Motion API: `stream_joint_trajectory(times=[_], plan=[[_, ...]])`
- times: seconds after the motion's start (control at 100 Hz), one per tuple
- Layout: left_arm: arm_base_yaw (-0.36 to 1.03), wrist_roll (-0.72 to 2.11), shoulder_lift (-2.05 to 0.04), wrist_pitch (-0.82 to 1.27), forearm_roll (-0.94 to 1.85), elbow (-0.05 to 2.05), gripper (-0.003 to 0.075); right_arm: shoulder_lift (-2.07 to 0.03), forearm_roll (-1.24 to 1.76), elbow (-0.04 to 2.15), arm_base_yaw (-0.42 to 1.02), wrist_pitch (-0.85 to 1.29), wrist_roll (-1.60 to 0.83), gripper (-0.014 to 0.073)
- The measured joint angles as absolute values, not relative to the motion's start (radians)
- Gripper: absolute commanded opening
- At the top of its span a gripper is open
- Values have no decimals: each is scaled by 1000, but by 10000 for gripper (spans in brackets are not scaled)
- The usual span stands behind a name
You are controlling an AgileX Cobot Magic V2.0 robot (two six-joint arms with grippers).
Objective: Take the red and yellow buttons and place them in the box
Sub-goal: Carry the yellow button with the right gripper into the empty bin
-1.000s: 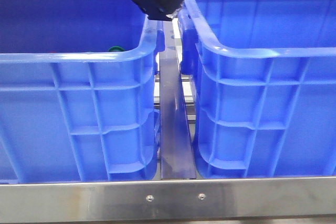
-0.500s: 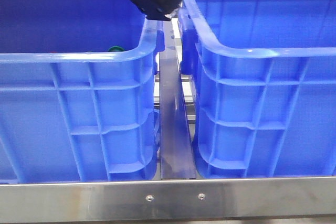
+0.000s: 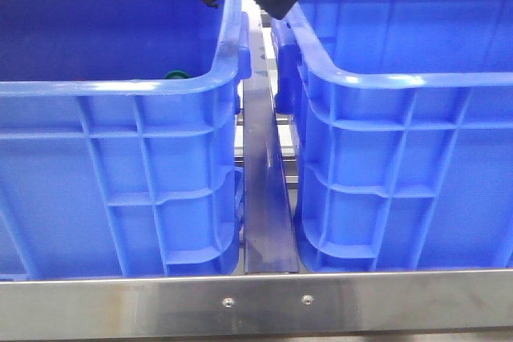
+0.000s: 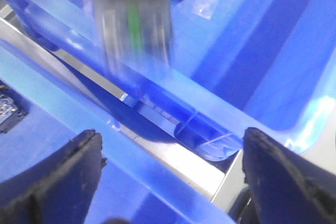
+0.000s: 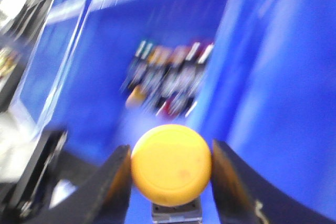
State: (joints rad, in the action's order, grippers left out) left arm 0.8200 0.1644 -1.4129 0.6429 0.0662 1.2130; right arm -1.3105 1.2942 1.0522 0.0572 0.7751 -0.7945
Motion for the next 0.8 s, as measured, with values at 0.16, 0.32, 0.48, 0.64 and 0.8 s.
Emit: stream_joint_trajectory(times=[0.16,0.32,0.48,0.64,0.8], plan=[[820,164,-1413,643,73,1213,522,-1209,1271,1025,-48,668,-923,245],[820,165,-1413,643,75,1213,522,-1135,1244,924,-94,462,-1045,245],[820,165,-1413,643,78,1213,522,-1139,1244,823,-95,236,-1142,245],[820,165,-1413,643,88,1213,522,-1214,1252,809,-95,91,-1180,245],[820,165,-1413,643,88,1213,522,-1326,1258,834,-95,22,-1193,245]])
